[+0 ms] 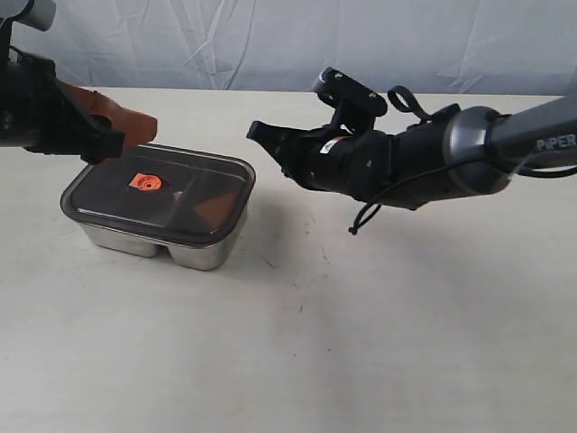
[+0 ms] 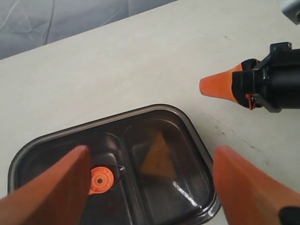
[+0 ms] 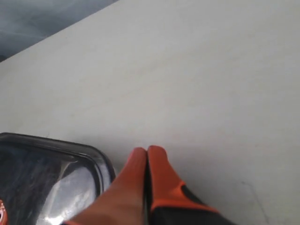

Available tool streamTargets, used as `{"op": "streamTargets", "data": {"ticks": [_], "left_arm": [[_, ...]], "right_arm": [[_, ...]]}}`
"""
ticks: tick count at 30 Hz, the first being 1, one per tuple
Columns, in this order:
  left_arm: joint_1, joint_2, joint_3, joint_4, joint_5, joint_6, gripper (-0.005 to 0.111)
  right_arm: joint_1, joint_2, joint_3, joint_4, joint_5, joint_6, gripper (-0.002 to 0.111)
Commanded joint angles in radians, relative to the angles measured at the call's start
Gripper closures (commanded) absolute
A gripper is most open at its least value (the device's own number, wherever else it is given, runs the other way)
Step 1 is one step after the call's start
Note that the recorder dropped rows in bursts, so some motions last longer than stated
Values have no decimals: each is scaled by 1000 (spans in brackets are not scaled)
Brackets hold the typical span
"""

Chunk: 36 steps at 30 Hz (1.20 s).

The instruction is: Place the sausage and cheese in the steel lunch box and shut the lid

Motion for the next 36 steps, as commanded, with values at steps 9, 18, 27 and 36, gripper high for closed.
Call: {"op": "streamTargets", "data": {"ticks": [9, 18, 27, 36], "left_arm": [[1, 4, 4, 23, -143, -16, 38], [1, 4, 12, 16, -181, -16, 38], [1, 4, 16, 16, -179, -16, 45], [1, 4, 16, 81, -157, -16, 89]], "right_arm": [[-5, 115, -110, -21, 69, -11, 109], [2, 115, -111, -19, 115, -11, 109], [25, 111, -111, -19, 111, -11, 109], [25, 96, -111, -28, 115, -11, 109]]}}
